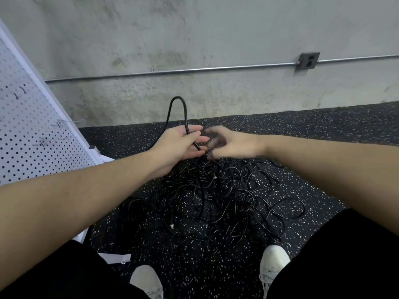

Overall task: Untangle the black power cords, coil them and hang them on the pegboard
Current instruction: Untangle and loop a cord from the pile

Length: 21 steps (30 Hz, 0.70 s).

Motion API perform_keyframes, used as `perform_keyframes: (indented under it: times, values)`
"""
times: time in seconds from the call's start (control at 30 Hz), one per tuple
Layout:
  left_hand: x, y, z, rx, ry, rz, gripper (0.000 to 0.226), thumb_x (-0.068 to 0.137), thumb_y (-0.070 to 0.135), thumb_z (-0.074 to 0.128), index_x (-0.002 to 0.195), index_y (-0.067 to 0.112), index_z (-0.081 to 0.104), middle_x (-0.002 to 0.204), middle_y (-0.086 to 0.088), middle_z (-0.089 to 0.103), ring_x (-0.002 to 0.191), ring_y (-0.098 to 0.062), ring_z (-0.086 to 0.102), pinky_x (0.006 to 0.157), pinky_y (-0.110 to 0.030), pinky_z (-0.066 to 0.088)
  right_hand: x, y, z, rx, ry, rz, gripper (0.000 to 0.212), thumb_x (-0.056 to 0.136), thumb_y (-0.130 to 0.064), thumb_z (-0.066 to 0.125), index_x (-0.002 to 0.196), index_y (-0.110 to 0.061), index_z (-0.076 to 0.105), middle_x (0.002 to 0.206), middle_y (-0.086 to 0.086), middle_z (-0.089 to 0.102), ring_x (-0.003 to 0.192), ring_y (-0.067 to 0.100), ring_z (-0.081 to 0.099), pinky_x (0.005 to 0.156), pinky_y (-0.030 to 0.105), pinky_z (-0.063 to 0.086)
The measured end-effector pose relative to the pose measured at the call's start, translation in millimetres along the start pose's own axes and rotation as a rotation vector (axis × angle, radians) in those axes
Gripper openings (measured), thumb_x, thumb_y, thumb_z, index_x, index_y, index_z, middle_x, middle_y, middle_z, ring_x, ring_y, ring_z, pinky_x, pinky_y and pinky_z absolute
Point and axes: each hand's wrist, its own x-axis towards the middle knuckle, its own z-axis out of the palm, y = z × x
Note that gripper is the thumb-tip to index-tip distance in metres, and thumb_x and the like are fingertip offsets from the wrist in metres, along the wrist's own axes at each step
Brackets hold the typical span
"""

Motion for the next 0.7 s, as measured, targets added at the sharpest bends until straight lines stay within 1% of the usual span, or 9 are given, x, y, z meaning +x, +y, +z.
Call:
perform_keyframes:
  times: [0.07,0.13,0.2,0.33,0.4,0.47,0.53,0.6,0.7]
  values:
    - [-0.6,4.1,-0.2,-0.079,0.023,0.022,0.024,0.105,0.011,0.055,0.129,0.013,0.058,0.109,-0.012,0.076,0.092,-0.025,0.077,0.072,-0.024,0.062,-3.1,6.5,2.6,-0.098,-0.157,0.040,0.046,0.096,-0.039,0.067,0.138,-0.024,0.054,0.122,0.001,0.070,0.110,0.012,0.066,0.098,0.028,0.047]
    - [1.2,7.0,-2.2,-0.129,0.065,0.038,0.025,0.105,0.011,0.055,0.130,0.013,0.057,0.109,-0.012,0.076,0.091,-0.026,0.077,0.068,-0.023,0.061,-4.5,6.5,2.5,-0.037,-0.164,0.007,0.019,0.101,-0.033,0.061,0.115,-0.022,0.070,0.098,0.004,0.078,0.075,0.000,0.068,0.071,0.017,0.046]
    - [1.9,8.6,-4.5,-0.113,0.112,0.041,0.025,0.106,0.014,0.054,0.131,0.014,0.055,0.107,-0.010,0.077,0.086,-0.027,0.077,0.068,-0.026,0.061,-3.5,5.8,-0.8,0.052,-0.042,-0.025,0.021,0.102,-0.032,0.059,0.112,-0.018,0.071,0.077,0.004,0.074,0.055,0.001,0.059,0.059,0.015,0.044]
    - [0.3,7.6,-9.3,0.089,0.240,-0.064,0.037,0.100,0.027,0.067,0.127,0.013,0.048,0.100,-0.012,0.071,0.070,-0.022,0.072,0.059,-0.031,0.060,-1.7,6.3,-6.1,0.000,0.108,-0.079,0.034,0.103,-0.037,0.054,0.112,-0.006,0.067,0.063,0.003,0.066,0.055,0.013,0.060,0.062,0.021,0.052]
    - [3.2,4.8,-14.5,0.361,0.399,-0.066,0.055,0.090,0.033,0.079,0.122,0.014,0.039,0.108,-0.006,0.057,0.082,-0.018,0.060,0.064,-0.033,0.050,-2.0,5.1,-7.7,-0.120,0.147,-0.099,0.033,0.103,-0.040,0.054,0.108,-0.011,0.069,0.061,-0.002,0.062,0.050,0.004,0.055,0.056,0.012,0.044]
    - [2.3,5.0,-17.5,0.660,0.506,0.111,0.057,0.087,0.040,0.080,0.116,0.020,0.035,0.116,0.000,0.048,0.098,-0.018,0.052,0.078,-0.033,0.042,-3.1,1.9,-8.0,-0.155,0.151,-0.118,0.025,0.103,-0.040,0.054,0.094,-0.022,0.069,0.059,-0.006,0.060,0.046,0.000,0.049,0.054,0.013,0.040]
    - [-2.1,7.5,-14.6,0.760,0.391,0.320,0.041,0.094,0.053,0.067,0.114,0.025,0.045,0.113,0.005,0.056,0.100,-0.015,0.056,0.085,-0.032,0.045,-2.1,-1.9,-6.5,-0.168,0.145,-0.139,0.029,0.102,-0.040,0.056,0.078,-0.026,0.062,0.057,-0.007,0.058,0.045,0.002,0.047,0.055,0.021,0.043]
    - [-6.4,6.3,-7.9,0.790,0.110,0.326,0.035,0.098,0.061,0.051,0.111,0.029,0.059,0.101,0.003,0.069,0.086,-0.013,0.064,0.077,-0.029,0.050,1.1,-3.4,-6.2,-0.166,0.164,-0.156,0.027,0.101,-0.036,0.058,0.080,-0.021,0.063,0.057,-0.008,0.054,0.042,0.001,0.043,0.051,0.022,0.040]
    - [-7.3,-2.7,-2.6,0.846,-0.069,0.329,0.018,0.098,0.050,0.062,0.105,0.035,0.067,0.082,0.007,0.073,0.064,-0.010,0.060,0.063,-0.031,0.043,1.3,-4.5,-9.3,-0.129,0.184,-0.154,0.023,0.101,-0.028,0.060,0.081,-0.018,0.061,0.057,-0.010,0.050,0.042,0.000,0.039,0.046,0.020,0.032]
